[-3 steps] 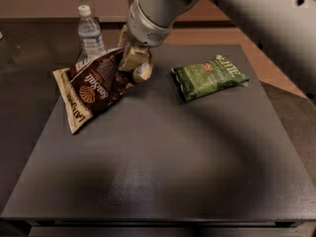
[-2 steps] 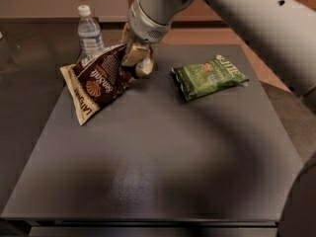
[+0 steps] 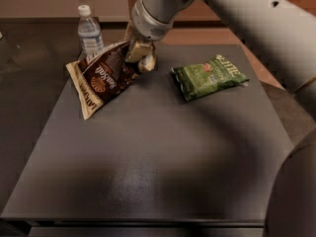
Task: Move brown chip bag near blue plastic bottle
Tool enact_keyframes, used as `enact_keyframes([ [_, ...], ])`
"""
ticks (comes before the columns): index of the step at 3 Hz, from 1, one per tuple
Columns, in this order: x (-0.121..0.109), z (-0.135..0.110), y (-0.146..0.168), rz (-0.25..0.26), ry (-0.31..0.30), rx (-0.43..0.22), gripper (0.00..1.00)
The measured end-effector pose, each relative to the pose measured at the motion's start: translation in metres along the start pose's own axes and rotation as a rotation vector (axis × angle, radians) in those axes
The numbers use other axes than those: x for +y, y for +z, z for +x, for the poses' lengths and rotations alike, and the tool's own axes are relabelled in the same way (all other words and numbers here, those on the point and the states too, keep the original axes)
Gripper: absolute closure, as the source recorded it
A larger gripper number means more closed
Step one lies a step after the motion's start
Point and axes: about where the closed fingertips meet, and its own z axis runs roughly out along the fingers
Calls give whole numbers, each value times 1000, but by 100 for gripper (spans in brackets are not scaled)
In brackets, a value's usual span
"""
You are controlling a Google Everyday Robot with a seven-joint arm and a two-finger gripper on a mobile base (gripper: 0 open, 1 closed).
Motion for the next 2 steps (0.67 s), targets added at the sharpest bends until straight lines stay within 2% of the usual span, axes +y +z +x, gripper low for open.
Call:
enact_keyframes([
  [2, 1, -1, 4, -6, -2, -2, 12],
])
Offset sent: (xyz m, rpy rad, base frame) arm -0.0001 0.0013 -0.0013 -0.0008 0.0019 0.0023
